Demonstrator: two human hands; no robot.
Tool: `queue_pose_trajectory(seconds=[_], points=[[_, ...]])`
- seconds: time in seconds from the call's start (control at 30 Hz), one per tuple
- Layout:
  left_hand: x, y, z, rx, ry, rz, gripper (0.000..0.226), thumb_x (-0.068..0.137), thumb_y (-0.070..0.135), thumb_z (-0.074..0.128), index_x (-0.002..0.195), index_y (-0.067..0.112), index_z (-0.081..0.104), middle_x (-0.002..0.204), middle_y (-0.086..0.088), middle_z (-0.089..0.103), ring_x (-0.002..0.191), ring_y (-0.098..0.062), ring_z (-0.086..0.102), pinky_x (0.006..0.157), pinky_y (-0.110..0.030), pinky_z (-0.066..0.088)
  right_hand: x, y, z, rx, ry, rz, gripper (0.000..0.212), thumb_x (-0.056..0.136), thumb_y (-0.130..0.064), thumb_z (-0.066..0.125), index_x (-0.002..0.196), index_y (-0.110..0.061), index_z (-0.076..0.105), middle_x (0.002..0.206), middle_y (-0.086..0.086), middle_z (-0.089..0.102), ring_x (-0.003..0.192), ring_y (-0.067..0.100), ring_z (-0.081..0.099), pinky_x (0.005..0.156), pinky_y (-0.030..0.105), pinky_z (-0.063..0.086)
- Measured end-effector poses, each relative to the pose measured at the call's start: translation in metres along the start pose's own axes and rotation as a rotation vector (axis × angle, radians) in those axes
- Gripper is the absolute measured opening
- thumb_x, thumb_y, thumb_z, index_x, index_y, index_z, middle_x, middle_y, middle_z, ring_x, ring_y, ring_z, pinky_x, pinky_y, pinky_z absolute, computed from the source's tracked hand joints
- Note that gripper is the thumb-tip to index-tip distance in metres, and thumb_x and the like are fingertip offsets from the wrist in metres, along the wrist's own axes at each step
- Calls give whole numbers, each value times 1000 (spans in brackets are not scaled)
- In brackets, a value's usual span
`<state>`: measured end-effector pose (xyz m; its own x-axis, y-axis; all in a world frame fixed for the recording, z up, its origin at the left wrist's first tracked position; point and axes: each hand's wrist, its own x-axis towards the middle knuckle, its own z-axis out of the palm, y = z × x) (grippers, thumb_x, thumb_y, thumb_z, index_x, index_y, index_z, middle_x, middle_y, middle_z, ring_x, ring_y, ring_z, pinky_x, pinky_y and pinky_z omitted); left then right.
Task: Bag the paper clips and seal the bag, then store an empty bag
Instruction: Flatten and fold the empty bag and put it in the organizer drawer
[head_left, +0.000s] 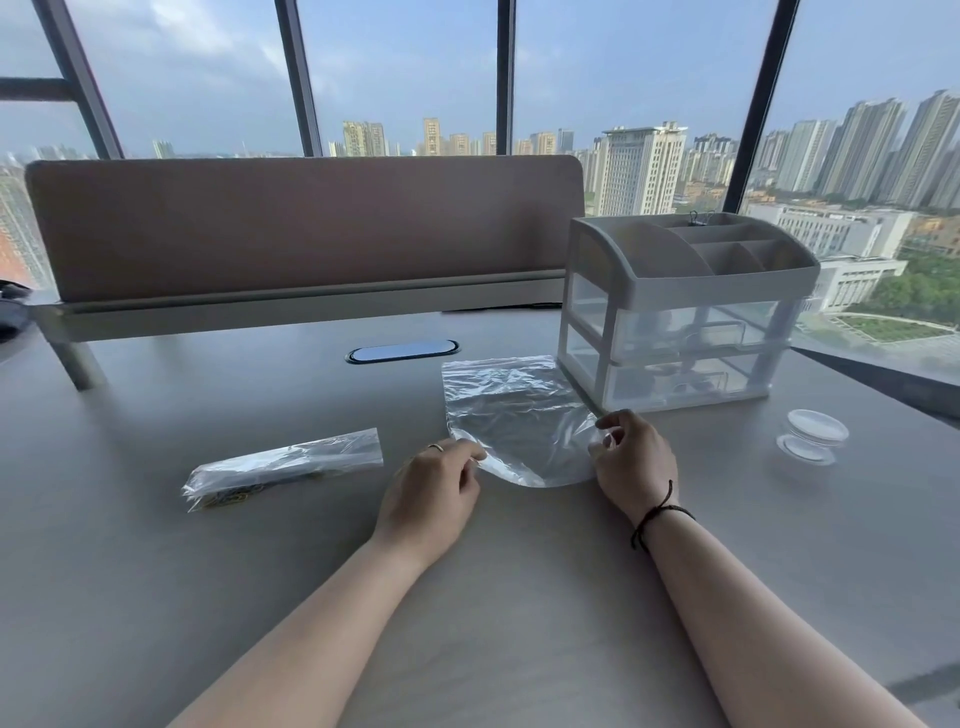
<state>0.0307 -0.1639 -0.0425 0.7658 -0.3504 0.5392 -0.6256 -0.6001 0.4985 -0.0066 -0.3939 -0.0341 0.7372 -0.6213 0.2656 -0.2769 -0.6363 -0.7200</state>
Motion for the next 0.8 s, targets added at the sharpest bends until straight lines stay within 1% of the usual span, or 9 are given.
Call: queue_pose_trajectory(seconds=[0.17, 0.27, 0.3, 0.37, 0.47, 0.6, 0.67, 0.73, 0.8], points=[[1, -3, -2, -18, 66, -12, 25, 85, 0, 59, 97, 18, 73, 93, -2, 69, 72, -22, 66, 67, -32, 55, -3, -1, -2, -47, 4, -5, 20, 80, -18, 61, 98, -25, 69, 96, 1, 73, 99, 29, 65, 92, 38, 47], [2, -4, -3, -64, 102, -11, 24, 84, -5, 60, 90, 12, 75, 88, -4, 64, 64, -15, 57, 64, -13, 44, -4, -1, -3, -56, 0, -25, 10, 82, -26, 64, 91, -27, 67, 85, -4, 68, 96, 27, 65, 91, 38, 47], [2, -4, -4, -71, 117, -9, 23, 83, -7, 60, 88, 10, 75, 87, -4, 62, 63, -13, 56, 64, -10, 41, -4, -1, -2, -57, -3, -35, 7, 82, -32, 65, 88, -29, 66, 86, -5, 66, 95, 25, 65, 90, 38, 47], [3, -5, -5, -86, 132, -4, 23, 82, -10, 62, 85, 7, 76, 86, -4, 60, 65, -14, 57, 66, -17, 44, -6, 0, -2, -84, -20, -61, 14, 83, -44, 65, 86, -30, 65, 93, -5, 67, 95, 21, 65, 89, 34, 43], [3, -6, -4, -98, 101, 21, 21, 79, -11, 64, 84, 7, 76, 94, -3, 58, 67, -17, 62, 69, -26, 54, -9, -1, -2, -168, -62, -97, 26, 82, -52, 62, 94, -31, 71, 100, -5, 64, 99, 21, 62, 84, 30, 31], [2, -7, -3, -68, 21, 48, 17, 81, -7, 69, 82, 9, 75, 112, -7, 61, 74, -20, 69, 75, -34, 59, -12, -4, -5, -246, -96, -126, 27, 83, -53, 62, 95, -32, 73, 104, -1, 63, 101, 24, 62, 89, 32, 34], [2, -6, -4, -53, 7, 79, 15, 81, -5, 72, 78, 9, 74, 97, -3, 69, 74, -17, 68, 71, -33, 58, -14, -5, -6, -244, -103, -124, 30, 81, -56, 61, 95, -32, 73, 104, -1, 62, 102, 25, 62, 92, 34, 35], [2, -5, -5, -55, 9, 101, 12, 81, -1, 76, 77, 10, 72, 80, 1, 71, 72, -13, 65, 69, -31, 55, -17, -6, -7, -224, -104, -124, 38, 77, -64, 60, 96, -33, 71, 109, -2, 58, 106, 23, 61, 95, 36, 35], [1, -4, -6, -51, 23, 102, 9, 82, 5, 78, 79, 12, 73, 75, 1, 71, 70, -12, 64, 67, -24, 49, -20, -7, -8, -208, -90, -159, 53, 69, -76, 59, 102, -35, 68, 120, -4, 53, 115, 19, 56, 101, 38, 34]])
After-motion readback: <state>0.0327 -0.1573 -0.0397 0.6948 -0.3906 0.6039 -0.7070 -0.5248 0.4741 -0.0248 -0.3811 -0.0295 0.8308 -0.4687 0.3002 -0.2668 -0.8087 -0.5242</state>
